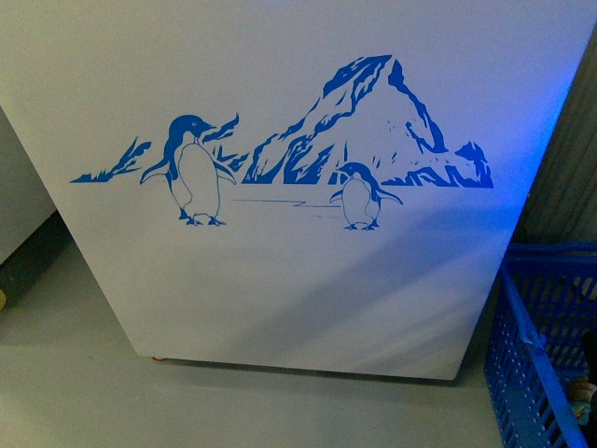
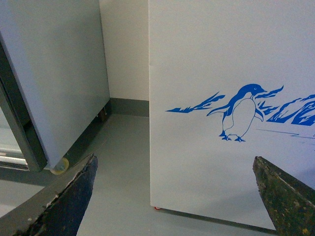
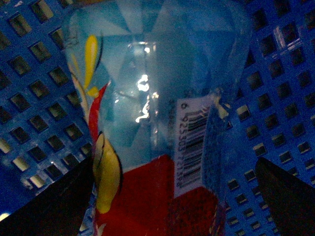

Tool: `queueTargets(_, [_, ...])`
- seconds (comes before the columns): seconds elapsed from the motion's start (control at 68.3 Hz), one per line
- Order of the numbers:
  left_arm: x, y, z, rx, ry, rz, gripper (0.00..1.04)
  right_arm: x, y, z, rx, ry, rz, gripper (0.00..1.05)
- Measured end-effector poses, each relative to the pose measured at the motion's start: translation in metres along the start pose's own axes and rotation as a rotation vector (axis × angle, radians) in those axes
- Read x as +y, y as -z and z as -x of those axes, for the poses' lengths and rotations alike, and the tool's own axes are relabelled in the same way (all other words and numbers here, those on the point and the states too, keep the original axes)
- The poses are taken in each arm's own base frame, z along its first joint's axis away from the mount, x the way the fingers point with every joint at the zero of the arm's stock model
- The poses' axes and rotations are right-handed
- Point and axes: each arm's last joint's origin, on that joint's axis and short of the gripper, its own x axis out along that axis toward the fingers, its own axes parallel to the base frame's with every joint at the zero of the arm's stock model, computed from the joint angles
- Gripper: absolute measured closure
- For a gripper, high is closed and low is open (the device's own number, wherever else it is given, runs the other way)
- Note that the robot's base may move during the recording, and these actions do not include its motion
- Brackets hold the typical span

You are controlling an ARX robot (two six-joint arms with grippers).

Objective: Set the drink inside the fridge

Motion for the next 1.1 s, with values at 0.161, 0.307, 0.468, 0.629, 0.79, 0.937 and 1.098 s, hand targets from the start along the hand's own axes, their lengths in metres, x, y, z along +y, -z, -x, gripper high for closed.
queueTargets(0.161, [0.0,0.0,0.0,0.0,0.0,0.0,0.08,-0.007,0.003,-0.007,0.021,0.019,0.021,0.23])
queueTargets(0.307, [0.0,0.0,0.0,0.0,0.0,0.0,0.08,-0.017,0.006,-0.007,0.032,0.025,0.02,0.43])
queueTargets(0.468, [0.0,0.0,0.0,-0.001,0.0,0.0,0.08,-0.027,0.015,0.005,0.049,0.004,0.008,0.58])
queueTargets(0.629, [0.0,0.0,0.0,0.0,0.0,0.0,0.08,-0.033,0.022,0.039,0.048,-0.047,0.002,0.63])
queueTargets(0.79, [0.0,0.0,0.0,0.0,0.0,0.0,0.08,-0.036,0.007,0.111,-0.095,-0.127,0.025,0.64])
queueTargets(0.937, [0.0,0.0,0.0,0.0,0.0,0.0,0.08,-0.044,-0.007,0.186,-0.251,-0.22,0.077,0.64])
queueTargets(1.098, [0.0,0.0,0.0,0.0,0.0,0.0,0.08,-0.063,-0.012,0.275,-0.425,-0.307,0.144,0.64])
